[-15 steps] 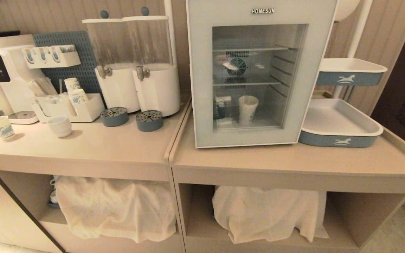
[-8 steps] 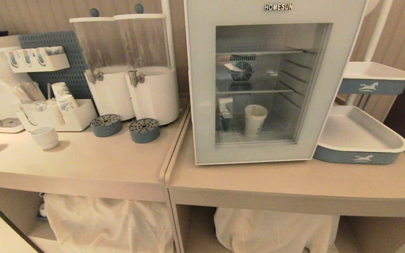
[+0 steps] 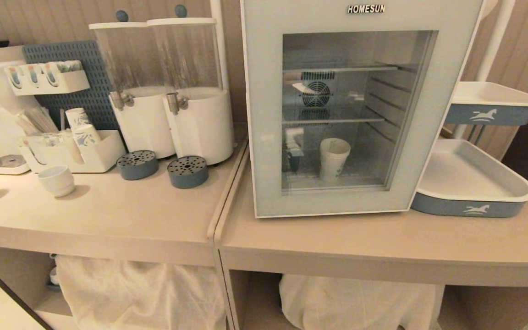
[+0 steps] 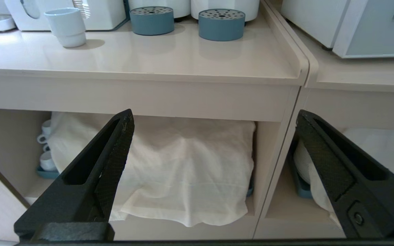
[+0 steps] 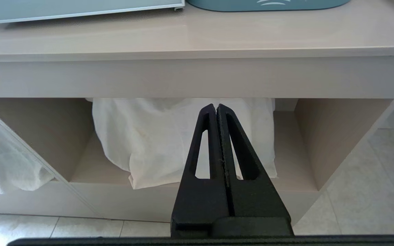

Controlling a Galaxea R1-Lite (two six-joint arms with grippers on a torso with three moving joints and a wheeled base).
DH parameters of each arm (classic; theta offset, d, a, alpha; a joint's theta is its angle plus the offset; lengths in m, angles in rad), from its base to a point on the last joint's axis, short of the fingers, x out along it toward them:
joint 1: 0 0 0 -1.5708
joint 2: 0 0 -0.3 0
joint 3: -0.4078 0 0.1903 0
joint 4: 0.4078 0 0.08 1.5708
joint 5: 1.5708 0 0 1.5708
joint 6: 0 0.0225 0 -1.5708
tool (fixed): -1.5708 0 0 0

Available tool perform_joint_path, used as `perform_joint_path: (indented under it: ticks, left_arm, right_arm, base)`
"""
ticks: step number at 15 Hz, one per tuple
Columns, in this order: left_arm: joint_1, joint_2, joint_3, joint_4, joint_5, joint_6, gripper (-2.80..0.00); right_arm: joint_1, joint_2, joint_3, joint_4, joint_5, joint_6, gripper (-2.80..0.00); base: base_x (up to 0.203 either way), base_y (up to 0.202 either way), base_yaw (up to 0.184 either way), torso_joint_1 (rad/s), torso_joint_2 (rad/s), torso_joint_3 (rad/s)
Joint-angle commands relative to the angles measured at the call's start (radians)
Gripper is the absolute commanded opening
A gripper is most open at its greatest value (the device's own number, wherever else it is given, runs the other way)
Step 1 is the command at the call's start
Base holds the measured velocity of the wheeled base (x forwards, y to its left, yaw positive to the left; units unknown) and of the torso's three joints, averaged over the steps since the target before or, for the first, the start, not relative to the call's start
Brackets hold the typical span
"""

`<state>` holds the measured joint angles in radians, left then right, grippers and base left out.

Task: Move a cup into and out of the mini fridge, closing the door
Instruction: Open the freezer door

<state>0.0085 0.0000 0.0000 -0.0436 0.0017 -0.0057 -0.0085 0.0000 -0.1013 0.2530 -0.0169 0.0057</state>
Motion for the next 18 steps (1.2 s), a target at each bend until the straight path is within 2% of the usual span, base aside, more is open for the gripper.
perform_joint_path:
  ticks: [1, 5, 7, 10, 11, 14, 16, 18]
  left_arm:
    - [-0.001, 0.000, 0.017, 0.002, -0.002, 0.012, 0.00]
    - [-0.001, 0.000, 0.003, 0.002, -0.015, 0.081, 0.00]
    - [-0.001, 0.011, -0.083, 0.025, -0.064, 0.082, 0.00]
    - [-0.001, 0.080, -0.261, 0.134, -0.158, 0.070, 0.00]
    - [-0.001, 0.094, -0.275, 0.149, -0.187, 0.072, 0.00]
    - [-0.001, 0.065, -0.247, 0.156, -0.196, 0.064, 0.00]
    - [-0.001, 0.084, -0.256, 0.155, -0.230, 0.062, 0.00]
    - [-0.003, 0.157, -0.323, 0.165, -0.330, 0.046, 0.00]
  right_arm:
    - [0.001, 0.002, 0.000, 0.002, 0.000, 0.000, -2.80]
    - [0.001, 0.002, 0.000, 0.002, 0.000, 0.000, -2.80]
    - [0.000, 0.002, 0.000, 0.002, 0.000, 0.000, -2.80]
    - [0.000, 0.002, 0.000, 0.000, 0.000, 0.002, -2.80]
    - [-0.001, 0.002, 0.000, 0.000, 0.000, 0.002, -2.80]
    - [-0.001, 0.002, 0.000, 0.002, 0.000, 0.000, -2.80]
    - [-0.001, 0.002, 0.000, 0.002, 0.000, 0.000, -2.80]
    - [-0.001, 0.002, 0.000, 0.002, 0.000, 0.000, -2.80]
  base:
    - [0.000, 0.000, 0.000, 0.000, 0.00, 0.000]
    - [0.000, 0.000, 0.000, 0.000, 0.00, 0.000]
    - [0.000, 0.000, 0.000, 0.000, 0.00, 0.000]
    - [0.000, 0.000, 0.000, 0.000, 0.00, 0.000]
    - [0.000, 0.000, 0.000, 0.000, 0.00, 0.000]
    - [0.000, 0.000, 0.000, 0.000, 0.00, 0.000]
    - [0.000, 0.000, 0.000, 0.000, 0.00, 0.000]
    - [0.000, 0.000, 0.000, 0.000, 0.00, 0.000]
